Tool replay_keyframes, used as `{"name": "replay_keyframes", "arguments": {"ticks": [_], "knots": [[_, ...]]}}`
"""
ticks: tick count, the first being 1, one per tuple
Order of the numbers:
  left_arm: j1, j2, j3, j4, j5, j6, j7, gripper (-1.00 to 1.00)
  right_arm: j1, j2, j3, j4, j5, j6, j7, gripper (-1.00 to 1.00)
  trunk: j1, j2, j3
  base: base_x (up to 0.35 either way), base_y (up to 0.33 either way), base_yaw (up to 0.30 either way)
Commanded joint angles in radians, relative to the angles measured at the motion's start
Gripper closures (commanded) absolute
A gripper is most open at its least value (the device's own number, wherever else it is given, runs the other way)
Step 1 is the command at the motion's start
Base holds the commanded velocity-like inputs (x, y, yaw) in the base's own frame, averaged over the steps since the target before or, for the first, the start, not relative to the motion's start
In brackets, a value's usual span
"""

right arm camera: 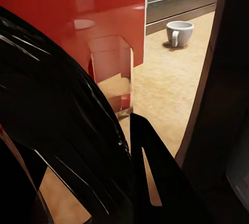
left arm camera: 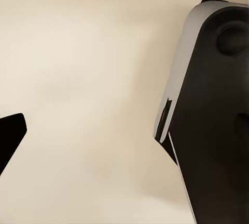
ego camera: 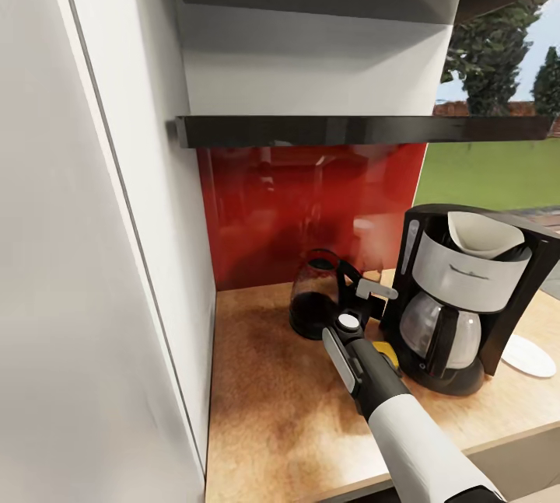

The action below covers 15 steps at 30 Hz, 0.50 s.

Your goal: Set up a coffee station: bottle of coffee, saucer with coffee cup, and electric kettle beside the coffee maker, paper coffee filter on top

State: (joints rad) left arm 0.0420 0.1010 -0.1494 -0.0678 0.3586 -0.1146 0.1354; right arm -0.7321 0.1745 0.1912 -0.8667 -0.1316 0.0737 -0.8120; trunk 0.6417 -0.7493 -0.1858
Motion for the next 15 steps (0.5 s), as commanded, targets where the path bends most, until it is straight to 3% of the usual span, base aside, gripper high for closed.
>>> {"name": "replay_keyframes", "arguments": {"ticks": [1, 3, 4, 15], "knots": [[0.001, 0.0, -0.009, -0.003, 0.008, 0.0, 0.004, -1.0, -0.001, 0.0, 0.003, -0.001, 0.003, 0.008, -0.007, 1.0, 0.0, -0.001, -0.001, 0.0, 0.0, 0.0], [0.001, 0.0, -0.009, -0.003, 0.008, 0.0, 0.004, -1.0, -0.001, 0.0, 0.002, -0.001, 0.003, 0.008, -0.007, 1.0, 0.0, -0.001, -0.001, 0.0, 0.0, 0.0], [0.001, 0.0, -0.009, -0.003, 0.008, 0.0, 0.004, -1.0, -0.001, 0.0, 0.003, 0.0, 0.003, 0.008, -0.007, -1.0, 0.0, -0.001, -0.001, 0.0, 0.0, 0.0], [0.001, 0.0, -0.009, -0.003, 0.008, 0.0, 0.004, -1.0, -0.001, 0.0, 0.002, 0.002, 0.003, 0.008, -0.006, -1.0, 0.0, -0.001, -0.001, 0.0, 0.0, 0.0]]}}
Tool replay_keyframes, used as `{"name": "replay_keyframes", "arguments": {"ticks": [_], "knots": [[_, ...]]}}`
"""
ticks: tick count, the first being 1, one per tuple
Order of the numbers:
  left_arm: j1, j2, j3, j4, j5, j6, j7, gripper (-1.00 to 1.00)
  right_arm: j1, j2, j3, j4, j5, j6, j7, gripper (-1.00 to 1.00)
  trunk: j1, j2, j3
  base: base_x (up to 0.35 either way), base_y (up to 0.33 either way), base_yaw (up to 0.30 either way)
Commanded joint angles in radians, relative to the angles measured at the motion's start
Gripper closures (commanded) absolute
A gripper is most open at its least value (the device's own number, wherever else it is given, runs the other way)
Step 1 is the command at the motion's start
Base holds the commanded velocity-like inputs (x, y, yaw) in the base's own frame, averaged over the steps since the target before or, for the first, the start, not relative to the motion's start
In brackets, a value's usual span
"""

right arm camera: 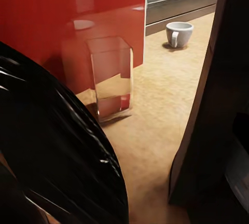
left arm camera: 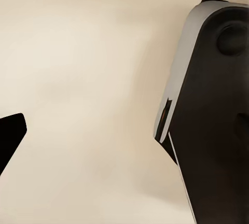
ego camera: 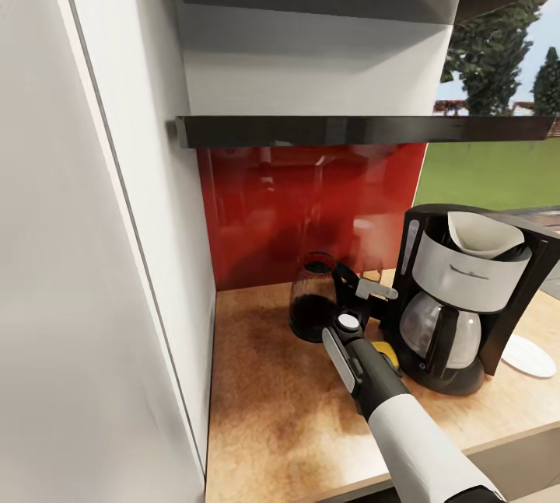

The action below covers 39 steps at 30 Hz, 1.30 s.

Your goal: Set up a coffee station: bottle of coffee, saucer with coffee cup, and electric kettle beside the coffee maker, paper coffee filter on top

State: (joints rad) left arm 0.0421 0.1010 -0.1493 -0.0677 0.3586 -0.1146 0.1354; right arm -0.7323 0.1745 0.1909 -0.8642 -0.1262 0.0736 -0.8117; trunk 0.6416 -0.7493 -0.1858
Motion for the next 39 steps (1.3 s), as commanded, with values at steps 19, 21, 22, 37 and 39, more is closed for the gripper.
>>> {"name": "replay_keyframes", "arguments": {"ticks": [19, 21, 22, 37, 39], "knots": [[0.001, 0.0, -0.008, -0.003, 0.008, -0.002, 0.004, -1.0, -0.001, 0.0, 0.004, -0.001, 0.0, 0.009, -0.006, -1.0, 0.0, -0.001, -0.001, 0.0, 0.0, 0.0], [0.001, 0.0, -0.008, -0.003, 0.008, -0.001, 0.004, -1.0, -0.001, 0.0, 0.004, -0.001, 0.0, 0.009, -0.006, -1.0, 0.0, -0.001, -0.001, -0.002, 0.0, 0.0], [0.001, 0.0, -0.008, -0.003, 0.008, -0.001, 0.004, -1.0, -0.001, 0.0, 0.004, -0.001, 0.0, 0.009, -0.006, -1.0, 0.0, -0.001, -0.001, -0.047, 0.007, 0.0], [0.001, 0.0, -0.007, -0.003, 0.008, 0.0, 0.004, -1.0, -0.001, 0.0, 0.004, 0.001, -0.001, 0.009, -0.006, -1.0, 0.0, -0.001, -0.001, -0.041, 0.023, 0.0], [0.001, 0.0, -0.007, -0.003, 0.008, 0.0, 0.004, -1.0, -0.001, 0.0, 0.004, 0.001, -0.001, 0.009, -0.005, -1.0, 0.0, -0.001, -0.001, -0.011, 0.011, 0.0]]}}
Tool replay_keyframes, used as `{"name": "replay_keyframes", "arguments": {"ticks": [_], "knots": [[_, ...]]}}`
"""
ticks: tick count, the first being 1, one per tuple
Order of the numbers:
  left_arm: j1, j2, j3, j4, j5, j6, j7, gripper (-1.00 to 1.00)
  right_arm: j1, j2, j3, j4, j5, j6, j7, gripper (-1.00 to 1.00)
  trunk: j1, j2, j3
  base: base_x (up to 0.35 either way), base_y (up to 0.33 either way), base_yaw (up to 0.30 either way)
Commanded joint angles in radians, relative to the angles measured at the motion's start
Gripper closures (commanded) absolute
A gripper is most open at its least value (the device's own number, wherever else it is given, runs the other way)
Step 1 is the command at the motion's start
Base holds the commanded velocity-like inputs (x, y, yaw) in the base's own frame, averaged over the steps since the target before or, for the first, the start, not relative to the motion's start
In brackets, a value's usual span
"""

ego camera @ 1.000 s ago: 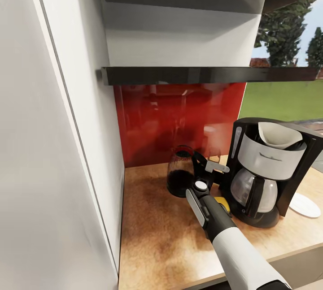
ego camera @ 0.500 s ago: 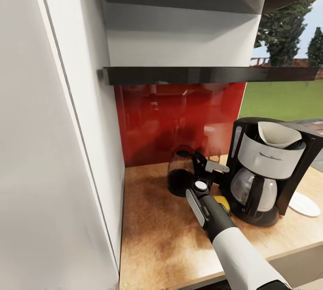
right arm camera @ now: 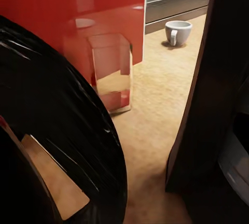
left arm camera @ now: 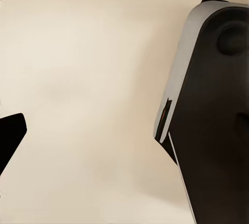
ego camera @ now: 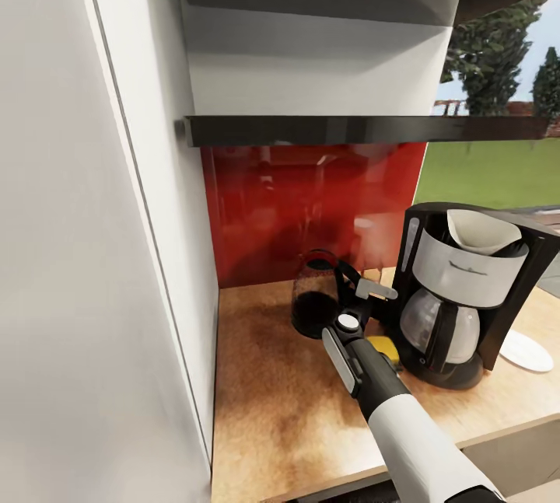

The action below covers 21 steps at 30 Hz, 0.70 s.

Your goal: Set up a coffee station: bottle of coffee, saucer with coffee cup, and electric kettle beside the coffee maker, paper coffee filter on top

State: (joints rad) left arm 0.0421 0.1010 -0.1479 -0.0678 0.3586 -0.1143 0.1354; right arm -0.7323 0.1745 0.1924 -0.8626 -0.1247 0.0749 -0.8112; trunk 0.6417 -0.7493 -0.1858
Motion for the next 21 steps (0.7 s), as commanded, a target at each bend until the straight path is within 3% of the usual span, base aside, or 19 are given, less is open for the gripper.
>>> {"name": "replay_keyframes", "arguments": {"ticks": [1, 11, 21], "knots": [[0.001, 0.0, -0.009, -0.003, 0.008, -0.001, 0.004, -1.0, -0.001, 0.0, 0.002, -0.001, -0.003, 0.008, -0.006, -1.0, 0.0, -0.001, -0.001, -0.046, 0.044, 0.0], [0.001, 0.0, -0.007, -0.003, 0.008, 0.0, 0.004, -1.0, -0.001, 0.0, 0.002, -0.001, -0.004, 0.008, -0.005, -1.0, 0.0, -0.001, -0.001, -0.146, 0.149, 0.0], [0.001, -0.003, -0.008, -0.003, 0.008, -0.002, 0.004, -1.0, -0.001, 0.0, 0.002, -0.001, -0.004, 0.008, -0.005, -1.0, 0.0, -0.001, -0.001, -0.139, 0.017, 0.0]]}}
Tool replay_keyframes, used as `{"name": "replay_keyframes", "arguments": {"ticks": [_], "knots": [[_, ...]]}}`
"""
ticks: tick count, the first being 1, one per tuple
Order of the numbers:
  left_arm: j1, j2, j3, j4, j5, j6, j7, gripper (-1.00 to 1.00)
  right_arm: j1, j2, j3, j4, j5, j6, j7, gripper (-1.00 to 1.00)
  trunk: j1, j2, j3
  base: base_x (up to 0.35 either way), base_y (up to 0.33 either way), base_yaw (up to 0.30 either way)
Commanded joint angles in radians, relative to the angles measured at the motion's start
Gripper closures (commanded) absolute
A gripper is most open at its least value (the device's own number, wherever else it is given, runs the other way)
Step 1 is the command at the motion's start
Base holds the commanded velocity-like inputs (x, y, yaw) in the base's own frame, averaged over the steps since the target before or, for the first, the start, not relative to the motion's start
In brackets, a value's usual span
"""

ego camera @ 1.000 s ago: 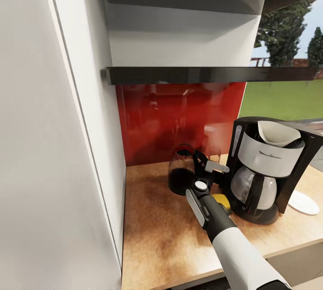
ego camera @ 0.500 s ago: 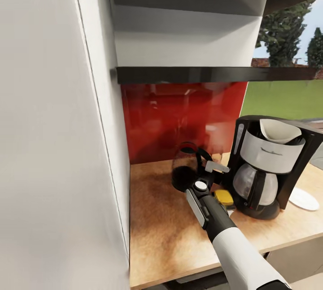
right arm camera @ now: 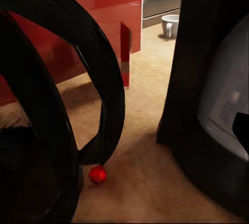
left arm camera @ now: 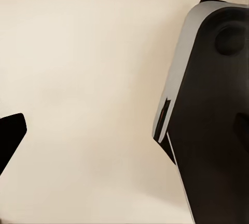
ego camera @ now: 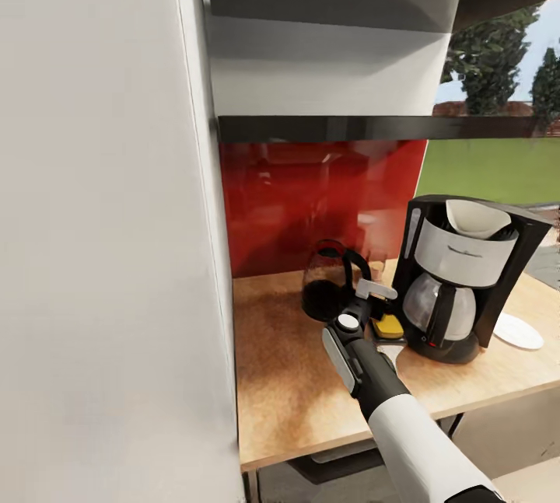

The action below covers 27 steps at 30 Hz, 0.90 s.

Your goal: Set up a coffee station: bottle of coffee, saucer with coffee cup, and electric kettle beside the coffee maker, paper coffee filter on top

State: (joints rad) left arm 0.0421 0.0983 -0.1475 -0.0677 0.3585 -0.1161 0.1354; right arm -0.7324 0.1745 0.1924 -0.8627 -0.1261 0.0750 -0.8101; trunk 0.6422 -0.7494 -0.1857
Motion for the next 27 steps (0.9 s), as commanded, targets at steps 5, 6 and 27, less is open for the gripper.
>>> {"name": "replay_keyframes", "arguments": {"ticks": [5, 6, 27], "knots": [[0.001, -0.001, -0.009, -0.003, 0.008, 0.0, 0.004, -1.0, -0.001, 0.0, 0.002, -0.001, -0.003, 0.008, -0.006, -1.0, 0.0, -0.001, -0.001, -0.27, 0.072, 0.0], [0.001, -0.001, -0.009, -0.003, 0.008, 0.0, 0.004, -1.0, -0.001, 0.0, 0.002, -0.001, -0.003, 0.008, -0.006, -1.0, 0.0, -0.001, -0.001, -0.275, 0.05, 0.0], [0.001, 0.001, -0.003, -0.004, 0.01, -0.004, 0.004, -1.0, -0.001, 0.0, 0.002, -0.001, -0.003, 0.008, -0.006, -1.0, 0.0, -0.001, -0.001, -0.243, 0.124, 0.0]]}}
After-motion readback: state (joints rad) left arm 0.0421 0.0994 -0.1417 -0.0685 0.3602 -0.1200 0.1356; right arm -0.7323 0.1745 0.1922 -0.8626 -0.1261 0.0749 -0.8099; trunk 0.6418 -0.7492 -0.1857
